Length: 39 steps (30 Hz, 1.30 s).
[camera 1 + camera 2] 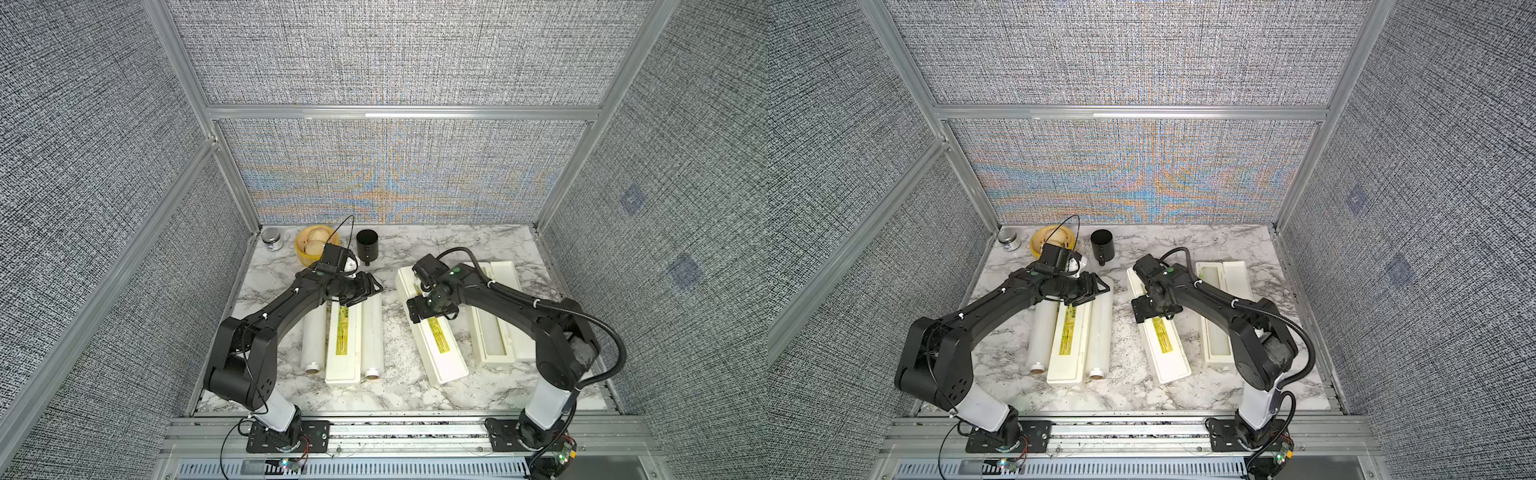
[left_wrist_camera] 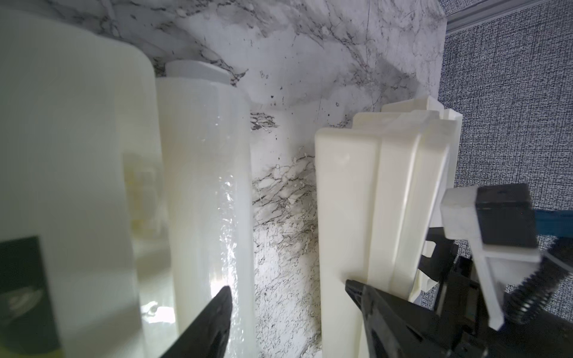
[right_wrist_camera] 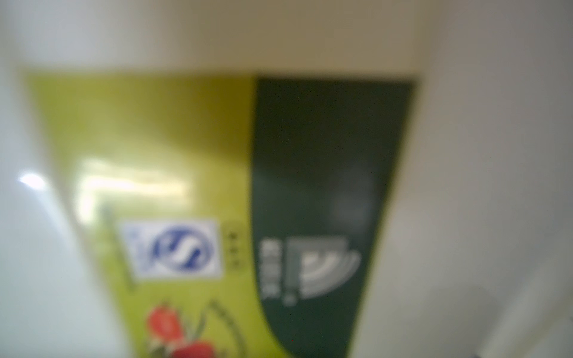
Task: Put plastic wrap rolls into dispensers
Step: Pick up the plastic wrap cutting box from the center of the board.
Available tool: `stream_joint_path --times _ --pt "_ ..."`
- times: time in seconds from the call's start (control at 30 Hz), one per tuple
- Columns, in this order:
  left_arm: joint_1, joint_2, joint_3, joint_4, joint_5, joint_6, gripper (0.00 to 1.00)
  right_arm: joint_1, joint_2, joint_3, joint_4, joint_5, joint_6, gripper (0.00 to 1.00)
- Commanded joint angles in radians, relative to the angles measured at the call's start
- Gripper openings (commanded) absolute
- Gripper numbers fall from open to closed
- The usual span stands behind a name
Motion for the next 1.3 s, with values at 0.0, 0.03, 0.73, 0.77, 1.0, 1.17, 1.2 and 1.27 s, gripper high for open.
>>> stream_joint_path --times 0.0,0.03,0.73,0.77,1.0,1.17,1.2,1.27 --pt "-0.002 0.001 0.014 0.038 0.051 0.017 0.68 -0.038 -0.059 -0.037 0.072 -0.205 -0.033 0.90" --pt "-0.005 -0.002 0.016 0.059 0.074 0.021 0.70 -0.052 -0.081 -0.056 0.096 -0.261 -0.037 0.90" --pt "-0.022 -0.020 -0.095 0.719 0.531 -0.182 1.00 -0.246 -0.331 -0.352 0.554 -1.071 0.093 0.83" --pt "-0.022 -0.015 -0.102 0.758 0.539 -0.210 1.00 -0.245 -0.335 -0.355 0.562 -1.087 0.099 0.83" --pt "-0.055 0.016 -0.146 1.030 0.562 -0.389 1.00 -0.244 -0.312 -0.356 0.601 -1.105 0.146 0.83" --pt "-0.069 0.018 -0.164 1.025 0.511 -0.396 1.00 -0.243 -0.300 -0.352 0.607 -1.065 0.174 0.82" --pt "-0.069 0.018 -0.166 1.024 0.501 -0.398 1.00 -0.243 -0.299 -0.352 0.609 -1.063 0.175 0.82" --pt "-0.069 0.019 -0.172 1.038 0.489 -0.409 1.00 -0.243 -0.300 -0.352 0.607 -1.054 0.178 0.82"
